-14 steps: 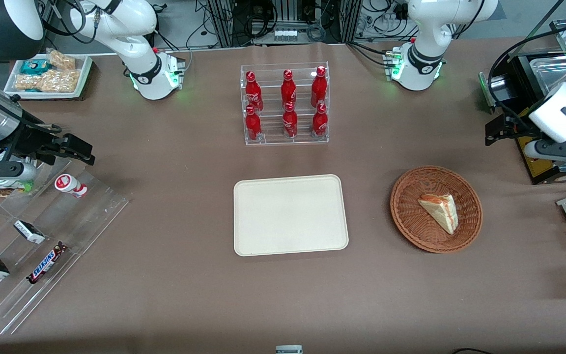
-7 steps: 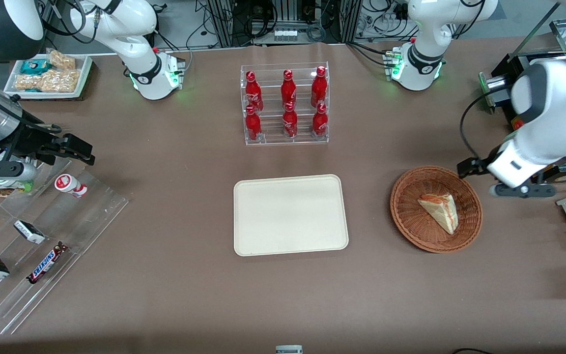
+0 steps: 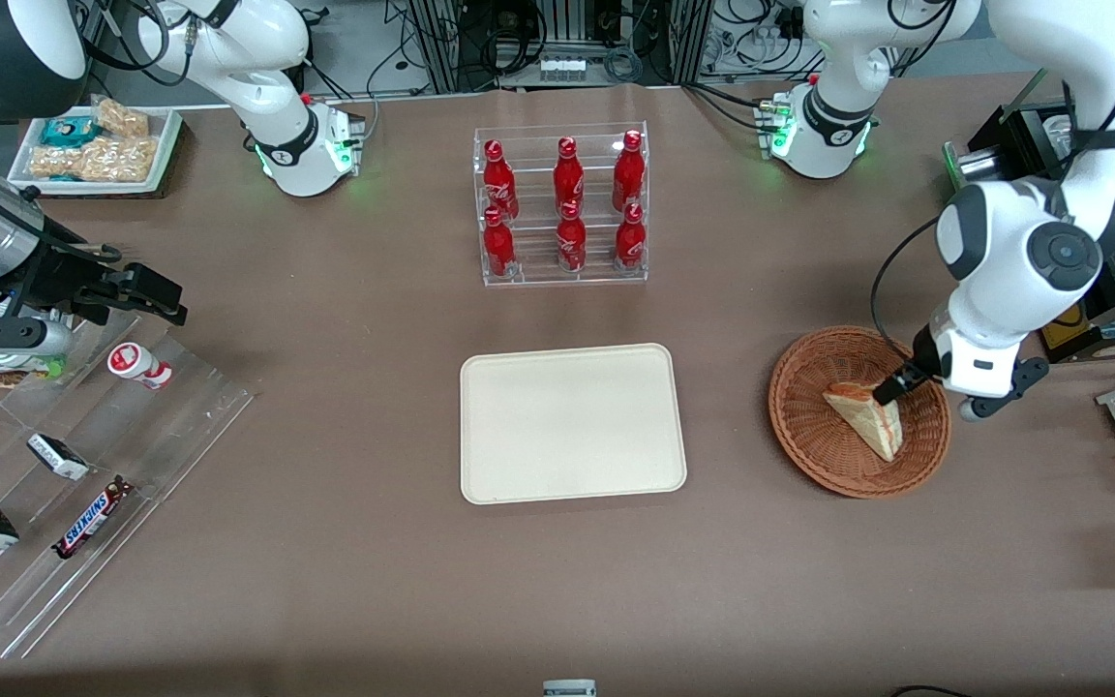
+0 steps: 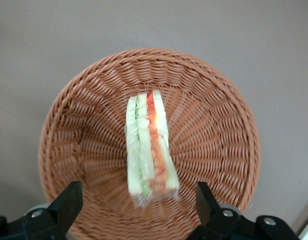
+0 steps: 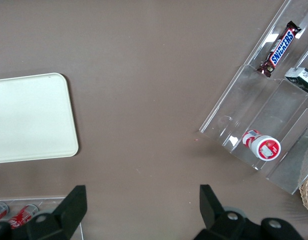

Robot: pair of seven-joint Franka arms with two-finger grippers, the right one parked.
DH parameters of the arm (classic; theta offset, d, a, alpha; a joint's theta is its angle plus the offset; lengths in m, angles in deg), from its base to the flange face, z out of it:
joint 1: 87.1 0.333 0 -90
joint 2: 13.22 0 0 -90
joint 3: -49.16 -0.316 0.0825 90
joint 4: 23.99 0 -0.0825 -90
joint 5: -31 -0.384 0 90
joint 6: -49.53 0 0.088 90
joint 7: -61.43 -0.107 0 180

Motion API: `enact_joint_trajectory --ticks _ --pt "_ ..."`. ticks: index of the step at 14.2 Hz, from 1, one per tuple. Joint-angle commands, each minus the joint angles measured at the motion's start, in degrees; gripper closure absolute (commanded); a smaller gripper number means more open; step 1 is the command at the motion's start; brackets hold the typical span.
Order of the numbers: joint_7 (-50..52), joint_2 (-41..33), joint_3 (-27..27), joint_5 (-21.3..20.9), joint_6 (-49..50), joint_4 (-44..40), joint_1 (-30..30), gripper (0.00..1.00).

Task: Place sandwich from basket to tray
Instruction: 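Lower the left gripper and grasp the triangular sandwich upright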

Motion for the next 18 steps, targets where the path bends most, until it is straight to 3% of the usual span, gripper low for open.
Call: enact_joint_trajectory --ticks 1,3,4,7,8,13,18 --pt "9.03 4.33 0.29 -0.33 -4.97 -0.40 -0.08 0.00" --pt "10.01 7.32 0.38 -0.24 -8.06 -0.32 -0.08 0.01" --pt "10.10 7.94 0.47 0.02 -8.59 -0.23 -0.16 0.14" --pt "11.07 7.52 0.47 0.03 -7.20 0.56 -1.57 0.87" --pt "10.55 6.99 0.47 -0.15 -5.01 0.13 -1.74 0.95" --pt "9.84 6.53 0.65 -0.15 12.55 -13.55 -7.44 0.99" --pt "9.84 14.51 2.66 0.46 13.46 -25.33 -18.33 0.94"
